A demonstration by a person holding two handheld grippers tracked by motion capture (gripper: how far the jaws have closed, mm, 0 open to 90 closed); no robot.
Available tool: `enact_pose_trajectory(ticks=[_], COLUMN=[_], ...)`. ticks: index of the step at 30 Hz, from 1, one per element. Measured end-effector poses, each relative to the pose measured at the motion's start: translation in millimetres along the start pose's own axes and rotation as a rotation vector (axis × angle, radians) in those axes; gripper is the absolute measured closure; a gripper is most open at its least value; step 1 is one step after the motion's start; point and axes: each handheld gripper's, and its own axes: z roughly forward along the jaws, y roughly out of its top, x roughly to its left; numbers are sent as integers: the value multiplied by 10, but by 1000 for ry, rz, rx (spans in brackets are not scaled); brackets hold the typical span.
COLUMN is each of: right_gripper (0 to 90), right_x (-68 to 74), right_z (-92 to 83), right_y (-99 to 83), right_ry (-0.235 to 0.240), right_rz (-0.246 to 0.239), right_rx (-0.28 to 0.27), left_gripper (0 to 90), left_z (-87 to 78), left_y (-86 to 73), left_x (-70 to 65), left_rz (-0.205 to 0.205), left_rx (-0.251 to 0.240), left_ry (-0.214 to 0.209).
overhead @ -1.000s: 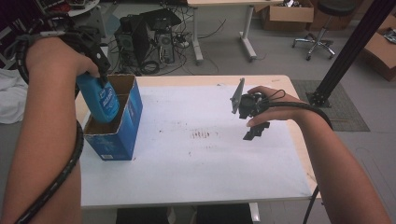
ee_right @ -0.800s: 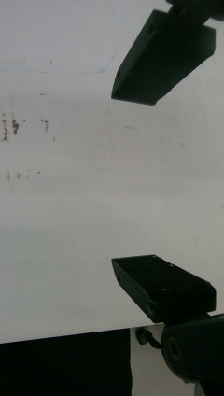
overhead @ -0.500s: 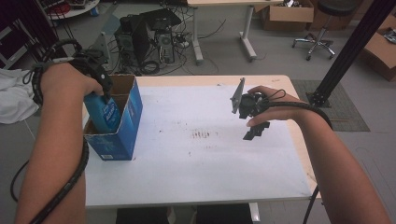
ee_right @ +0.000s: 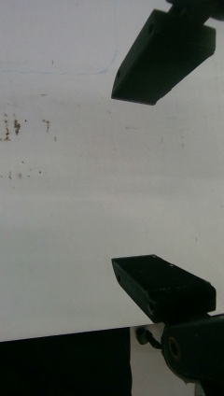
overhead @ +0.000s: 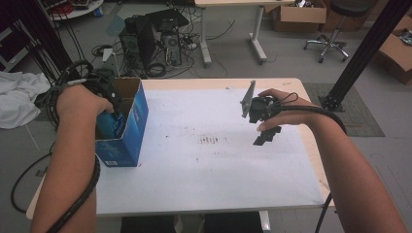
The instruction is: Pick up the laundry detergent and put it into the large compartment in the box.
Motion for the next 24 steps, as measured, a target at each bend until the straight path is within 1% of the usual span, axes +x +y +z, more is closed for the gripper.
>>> enact_pose_trajectory(ticks=[2, 4, 5, 11, 13, 15, 17, 21, 22, 24], right_gripper=[162, 162, 162, 162, 161, 161, 161, 162, 162, 162], right_x=[-1, -1, 0, -2, -2, -1, -2, -13, -14, -14], right_z=[3, 4, 0, 7, 8, 13, 22, 31, 30, 30], right_y=[-5, -8, -8, -2, -1, -1, -1, -1, 0, 7], right_ry=[2, 2, 3, 3, 3, 1, 2, 3, 2, 4], right_rz=[3, 6, 8, 1, 3, 3, 4, 2, 3, 2], right_rx=[-1, -1, 4, 1, 0, 1, 1, 9, 8, 5], left_gripper=[387, 387, 387, 386, 386, 386, 386, 386, 386, 386], left_z=[38, 80, 105, 240, 270, 292, 322, 370, 385, 422], left_y=[0, 4, 4, 25, 34, 40, 46, 58, 59, 65], left_x=[-2, 7, 3, 0, 3, 13, 9, 0, -4, 1], left_rz=[-5, 6, -3, 3, 13, 12, 12, 24, 21, 29], left_rx=[0, 7, 7, 6, 12, 12, 6, 6, 5, 3], left_ry=[-1, 2, -1, 11, 12, 8, 14, 18, 14, 12])
